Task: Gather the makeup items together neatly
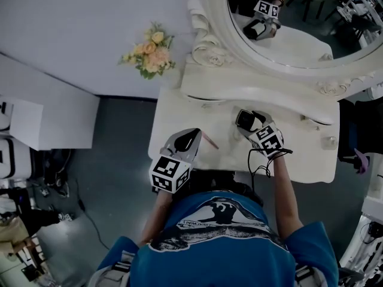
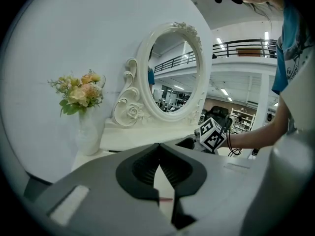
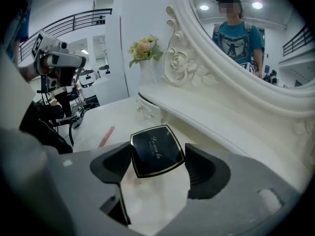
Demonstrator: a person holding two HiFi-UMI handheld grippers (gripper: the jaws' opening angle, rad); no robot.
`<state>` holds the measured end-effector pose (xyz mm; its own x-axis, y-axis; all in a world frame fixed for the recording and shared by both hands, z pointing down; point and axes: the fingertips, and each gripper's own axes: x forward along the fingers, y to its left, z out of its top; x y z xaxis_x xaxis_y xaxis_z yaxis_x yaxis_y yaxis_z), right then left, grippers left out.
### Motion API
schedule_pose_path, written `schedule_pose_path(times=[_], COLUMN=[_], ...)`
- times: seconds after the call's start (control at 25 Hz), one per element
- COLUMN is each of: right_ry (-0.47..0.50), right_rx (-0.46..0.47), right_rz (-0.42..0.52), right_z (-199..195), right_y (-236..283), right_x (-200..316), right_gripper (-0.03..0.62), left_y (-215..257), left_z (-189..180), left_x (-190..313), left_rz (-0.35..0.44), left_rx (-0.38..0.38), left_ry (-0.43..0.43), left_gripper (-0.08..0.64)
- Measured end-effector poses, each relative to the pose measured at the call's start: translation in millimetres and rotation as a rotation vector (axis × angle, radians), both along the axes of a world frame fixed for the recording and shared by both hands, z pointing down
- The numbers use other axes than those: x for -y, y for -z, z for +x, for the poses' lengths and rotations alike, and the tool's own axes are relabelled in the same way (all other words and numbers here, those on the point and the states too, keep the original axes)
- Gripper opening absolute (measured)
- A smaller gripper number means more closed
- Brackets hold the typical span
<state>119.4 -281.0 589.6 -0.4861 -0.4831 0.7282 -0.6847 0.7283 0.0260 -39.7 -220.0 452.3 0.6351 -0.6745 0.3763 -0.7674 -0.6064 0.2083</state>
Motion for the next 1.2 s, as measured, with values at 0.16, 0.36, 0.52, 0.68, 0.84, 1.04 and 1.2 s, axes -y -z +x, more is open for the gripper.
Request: schedule_pose_path(times=[0.16, 0.36, 0.52, 0.68, 0.84, 1.04, 1.2], right_ry=[-0.045, -0.063, -0.047, -0.008, -0.032, -0.03, -0.034], right_rx=[-0.02, -0.068, -0.112, -0.16, -0.117, -0.105, -0.126], right_rz=[-0.022, -0.065, -0.11, -0.138, -0.146, -0.13, -0.113], right_z=[32, 63, 75, 82, 81, 80, 80], right_y=[-10, -28, -47, -69, -69, -68, -64], right_x=[-19, -44, -59, -65, -63, -63, -63], right_gripper=[0.345, 0.345, 0.345, 0.345, 0.346, 0.351, 0.35], left_y=[-1, -3, -3, -3, -5, -6, -6], left_z=[17, 30, 33, 32, 29, 25, 19], left_x=[-2, -6, -8, -12, -15, -18, -20], left_rz=[-0.005, -0.011, -0.012, -0.014, -0.02, -0.021, -0.02], left_rx=[0.0, 0.006, 0.01, 0.018, 0.027, 0.033, 0.037], left_ry=[-0.046, -0.079, -0.081, -0.071, -0.054, -0.032, -0.012], left_gripper=[0.012, 0.012, 0.012, 0.012, 0.012, 0.012, 0.012])
